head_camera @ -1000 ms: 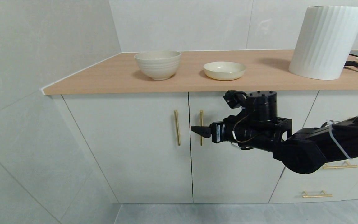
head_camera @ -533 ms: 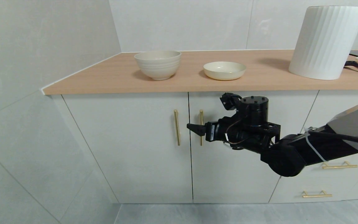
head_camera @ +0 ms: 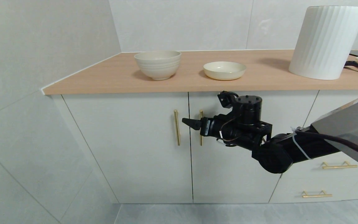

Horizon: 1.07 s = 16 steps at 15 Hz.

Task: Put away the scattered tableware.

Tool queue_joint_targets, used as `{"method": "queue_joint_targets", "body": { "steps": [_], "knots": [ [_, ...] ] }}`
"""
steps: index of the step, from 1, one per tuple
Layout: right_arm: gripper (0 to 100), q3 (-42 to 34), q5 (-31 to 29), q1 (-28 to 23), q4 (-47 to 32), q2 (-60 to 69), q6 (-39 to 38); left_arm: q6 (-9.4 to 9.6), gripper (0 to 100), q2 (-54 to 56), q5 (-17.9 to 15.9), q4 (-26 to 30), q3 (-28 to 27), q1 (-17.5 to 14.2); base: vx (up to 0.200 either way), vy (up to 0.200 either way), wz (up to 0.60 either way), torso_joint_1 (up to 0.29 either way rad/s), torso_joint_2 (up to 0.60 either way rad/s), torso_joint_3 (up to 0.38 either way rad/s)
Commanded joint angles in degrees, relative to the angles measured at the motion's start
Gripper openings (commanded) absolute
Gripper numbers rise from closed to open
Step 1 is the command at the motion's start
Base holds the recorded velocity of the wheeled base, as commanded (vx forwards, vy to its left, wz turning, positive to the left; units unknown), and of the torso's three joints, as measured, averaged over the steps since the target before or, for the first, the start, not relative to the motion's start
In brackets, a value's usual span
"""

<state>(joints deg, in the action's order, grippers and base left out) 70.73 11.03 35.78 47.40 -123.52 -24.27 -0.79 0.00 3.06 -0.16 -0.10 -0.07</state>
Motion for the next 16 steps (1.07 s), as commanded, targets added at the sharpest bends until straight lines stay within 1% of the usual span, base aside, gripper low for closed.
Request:
{"method": "queue_joint_targets", "body": {
  "steps": [1,4,9,15,16],
  "knots": [
    [100,-0.42,0.66,0.52,-0.02,0.03,-0.07,0.00,100,0.00,0.02,-0.02,0.01,-0.01,0.000,0.000,0.00,0.000,0.00,0.000],
    [100,-1.21,3.29,1.22,-0.11,0.82,-2.27,0.00,100,0.00,0.02,-0.02,0.01,-0.01,0.000,0.000,0.00,0.000,0.00,0.000],
    [100,-5.25,8.57,1.49,-0.02,3.46,-2.27,0.00,100,0.00,0.02,-0.02,0.01,-0.01,0.000,0.000,0.00,0.000,0.00,0.000],
    [100,-11.76,11.56,2.80,-0.11,7.85,-2.10,-0.09,100,0.00,0.02,-0.02,0.01,-0.01,0.000,0.000,0.00,0.000,0.00,0.000],
    [100,-13.34,12.08,3.86,-0.11,9.26,-2.01,-0.09,100,0.00,0.02,-0.02,0.01,-0.01,0.000,0.000,0.00,0.000,0.00,0.000]
  ]
}}
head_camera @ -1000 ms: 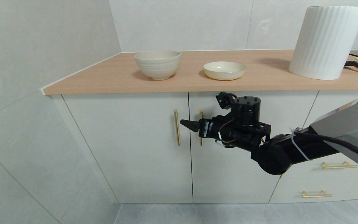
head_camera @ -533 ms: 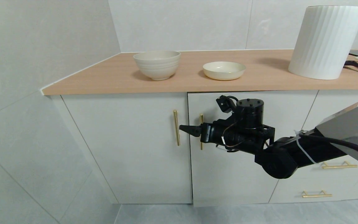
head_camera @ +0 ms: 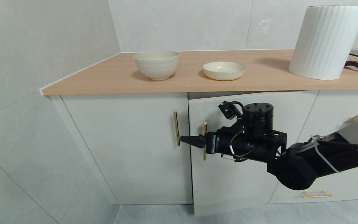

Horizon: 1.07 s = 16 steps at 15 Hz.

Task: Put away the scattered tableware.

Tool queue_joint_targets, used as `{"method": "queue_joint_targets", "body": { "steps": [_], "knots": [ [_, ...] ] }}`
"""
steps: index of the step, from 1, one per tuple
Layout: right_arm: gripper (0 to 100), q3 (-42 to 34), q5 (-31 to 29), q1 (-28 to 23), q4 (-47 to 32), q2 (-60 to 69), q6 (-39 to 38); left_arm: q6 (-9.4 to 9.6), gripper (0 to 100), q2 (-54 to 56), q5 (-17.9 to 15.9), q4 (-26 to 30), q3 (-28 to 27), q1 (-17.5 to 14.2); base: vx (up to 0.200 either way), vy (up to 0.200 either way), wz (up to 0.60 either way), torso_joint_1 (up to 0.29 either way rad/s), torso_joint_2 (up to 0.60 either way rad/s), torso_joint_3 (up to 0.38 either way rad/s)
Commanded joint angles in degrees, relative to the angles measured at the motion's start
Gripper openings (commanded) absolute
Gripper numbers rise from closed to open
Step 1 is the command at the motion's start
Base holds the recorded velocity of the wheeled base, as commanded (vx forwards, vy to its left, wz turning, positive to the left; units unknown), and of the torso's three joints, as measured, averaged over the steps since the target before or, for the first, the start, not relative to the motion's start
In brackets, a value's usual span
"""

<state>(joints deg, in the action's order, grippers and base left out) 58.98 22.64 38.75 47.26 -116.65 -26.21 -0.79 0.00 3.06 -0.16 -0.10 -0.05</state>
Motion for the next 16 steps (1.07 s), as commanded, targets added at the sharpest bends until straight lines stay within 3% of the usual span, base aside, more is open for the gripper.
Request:
{"method": "queue_joint_targets", "body": {
  "steps": [1,4,6,7,11,14,16],
  "knots": [
    [100,-2.64,0.57,1.59,-0.51,3.18,0.02,0.00,100,0.00,0.02,-0.02,0.01,-0.04,0.000,0.000,0.00,0.000,0.00,0.000],
    [100,-5.72,0.57,2.73,-2.79,6.00,2.04,0.70,100,0.00,-0.16,-0.02,0.01,-0.04,0.000,0.000,0.00,0.000,0.00,0.000],
    [100,-6.42,0.57,2.82,-5.69,7.40,3.62,3.87,100,0.00,-0.34,-0.02,0.01,-0.04,0.000,0.000,0.00,0.000,0.00,0.000],
    [100,-6.60,0.57,2.99,-6.83,7.84,4.76,4.40,100,0.00,-0.42,-0.02,0.01,-0.04,0.000,0.000,0.00,0.000,0.00,0.000],
    [100,-10.02,0.57,4.93,-7.36,8.99,8.81,4.84,100,0.00,-0.51,-0.02,0.01,-0.04,0.000,0.000,0.00,0.000,0.00,0.000],
    [100,-12.48,0.21,6.77,-7.45,10.83,8.90,9.93,100,-0.09,-5.78,-0.28,-0.08,0.05,0.000,0.000,0.00,0.000,0.00,0.000],
    [100,-13.36,0.21,7.39,-7.45,12.15,8.90,10.11,100,-5.80,-6.22,-0.28,-0.08,1.54,0.000,0.000,0.00,0.000,0.00,0.000]
  ]
}}
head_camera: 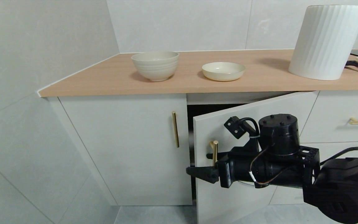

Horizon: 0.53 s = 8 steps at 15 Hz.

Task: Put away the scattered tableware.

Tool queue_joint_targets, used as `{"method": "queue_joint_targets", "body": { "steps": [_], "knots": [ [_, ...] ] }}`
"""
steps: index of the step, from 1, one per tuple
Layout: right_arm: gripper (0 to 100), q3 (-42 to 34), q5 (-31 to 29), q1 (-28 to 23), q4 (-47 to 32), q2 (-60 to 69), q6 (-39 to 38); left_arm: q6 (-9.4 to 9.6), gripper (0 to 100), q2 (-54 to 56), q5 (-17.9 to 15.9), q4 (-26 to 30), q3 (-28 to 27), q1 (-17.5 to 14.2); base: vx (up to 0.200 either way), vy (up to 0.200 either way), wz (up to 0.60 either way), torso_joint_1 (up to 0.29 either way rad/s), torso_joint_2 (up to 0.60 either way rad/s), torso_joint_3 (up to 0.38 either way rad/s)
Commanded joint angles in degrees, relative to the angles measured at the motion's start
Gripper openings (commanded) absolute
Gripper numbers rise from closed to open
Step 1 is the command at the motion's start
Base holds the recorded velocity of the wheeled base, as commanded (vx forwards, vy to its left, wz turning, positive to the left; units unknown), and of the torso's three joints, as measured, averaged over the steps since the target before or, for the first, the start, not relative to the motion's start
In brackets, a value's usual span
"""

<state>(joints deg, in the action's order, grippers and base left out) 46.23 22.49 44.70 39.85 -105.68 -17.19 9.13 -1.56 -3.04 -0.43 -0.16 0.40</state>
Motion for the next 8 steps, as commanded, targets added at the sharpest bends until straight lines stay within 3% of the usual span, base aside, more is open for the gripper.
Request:
{"method": "queue_joint_targets", "body": {
  "steps": [1,3,5,6,7,8],
  "knots": [
    [100,-0.79,0.36,1.62,-0.04,1.62,-0.13,0.01,100,-4.50,-0.13,-0.01,-0.02,1.88,0.000,0.000,0.00,0.000,0.00,0.000],
    [100,-1.23,0.36,2.23,-0.04,1.79,-0.13,-0.34,100,-3.19,-0.30,-0.19,-1.34,1.97,0.000,0.000,0.00,0.000,0.00,0.000],
    [100,-1.31,0.36,2.41,-0.04,1.53,-0.13,-9.57,100,-8.11,-1.36,3.50,-17.24,2.76,0.000,0.000,0.00,0.000,0.00,0.000],
    [100,-1.31,0.36,2.58,-0.04,1.53,-0.13,-9.57,100,-12.06,-3.20,5.17,-21.29,2.94,0.000,0.000,0.00,0.000,0.00,0.000],
    [100,-1.67,0.36,2.76,-0.04,1.62,-0.13,-9.39,100,-22.35,-8.92,5.70,-27.44,3.03,0.000,0.000,0.00,0.000,0.00,0.000],
    [100,-1.84,0.36,2.93,-0.04,1.71,-0.13,-9.13,100,-27.71,-11.20,5.52,-30.25,3.20,0.000,0.000,0.00,0.000,0.00,0.000]
  ]
}}
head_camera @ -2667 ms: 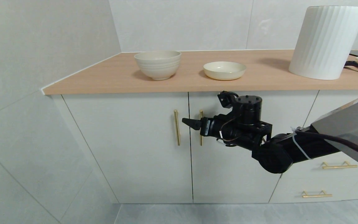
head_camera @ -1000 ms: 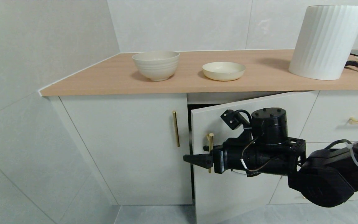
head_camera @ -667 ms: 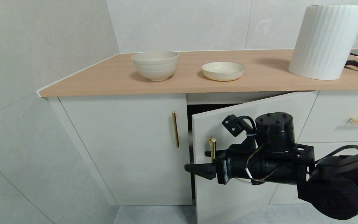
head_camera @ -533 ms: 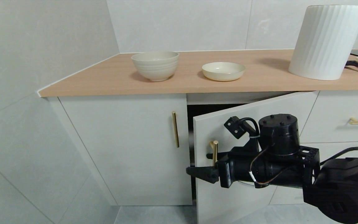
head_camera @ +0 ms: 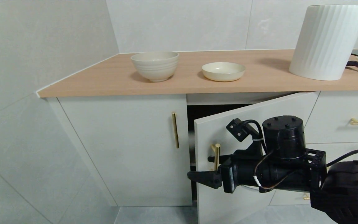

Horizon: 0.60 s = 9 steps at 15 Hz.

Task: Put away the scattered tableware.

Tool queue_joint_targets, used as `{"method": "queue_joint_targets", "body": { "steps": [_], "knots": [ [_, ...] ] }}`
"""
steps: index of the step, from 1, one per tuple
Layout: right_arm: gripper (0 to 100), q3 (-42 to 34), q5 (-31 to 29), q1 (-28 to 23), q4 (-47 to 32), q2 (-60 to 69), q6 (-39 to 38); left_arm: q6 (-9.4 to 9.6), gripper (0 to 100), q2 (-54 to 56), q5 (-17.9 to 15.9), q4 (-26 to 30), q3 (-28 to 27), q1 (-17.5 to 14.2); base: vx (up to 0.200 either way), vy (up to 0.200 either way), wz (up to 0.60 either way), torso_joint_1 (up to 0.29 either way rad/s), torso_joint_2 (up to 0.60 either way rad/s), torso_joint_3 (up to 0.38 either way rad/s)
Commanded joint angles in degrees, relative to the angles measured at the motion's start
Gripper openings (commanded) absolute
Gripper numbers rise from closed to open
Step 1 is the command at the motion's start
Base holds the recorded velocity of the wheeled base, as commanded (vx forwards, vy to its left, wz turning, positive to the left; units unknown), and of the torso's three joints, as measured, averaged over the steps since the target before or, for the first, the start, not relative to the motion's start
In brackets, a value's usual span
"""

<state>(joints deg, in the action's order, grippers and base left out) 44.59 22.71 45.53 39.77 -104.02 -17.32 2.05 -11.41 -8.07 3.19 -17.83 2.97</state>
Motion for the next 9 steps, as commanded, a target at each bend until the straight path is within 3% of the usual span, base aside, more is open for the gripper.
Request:
{"method": "queue_joint_targets", "body": {
  "steps": [1,3,6,9],
  "knots": [
    [100,-0.82,0.14,2.63,0.05,0.22,0.01,-1.26,100,-27.09,-8.98,1.02,-16.53,0.63,0.000,0.000,0.00,0.000,0.00,0.000],
    [100,-1.35,0.14,2.81,0.05,0.22,0.01,1.29,100,-40.45,-9.77,-4.16,-19.26,2.65,0.000,0.000,0.00,0.000,0.00,0.000],
    [100,-1.70,0.23,2.81,0.05,0.14,0.01,1.20,100,-55.65,-9.68,-15.67,-19.26,13.81,0.000,0.000,0.00,0.000,0.00,0.000],
    [100,-2.05,0.23,3.34,0.14,0.22,0.01,-0.03,100,-64.70,-9.60,-23.58,-19.08,20.58,0.000,0.000,0.00,0.000,0.00,0.000]
  ]
}}
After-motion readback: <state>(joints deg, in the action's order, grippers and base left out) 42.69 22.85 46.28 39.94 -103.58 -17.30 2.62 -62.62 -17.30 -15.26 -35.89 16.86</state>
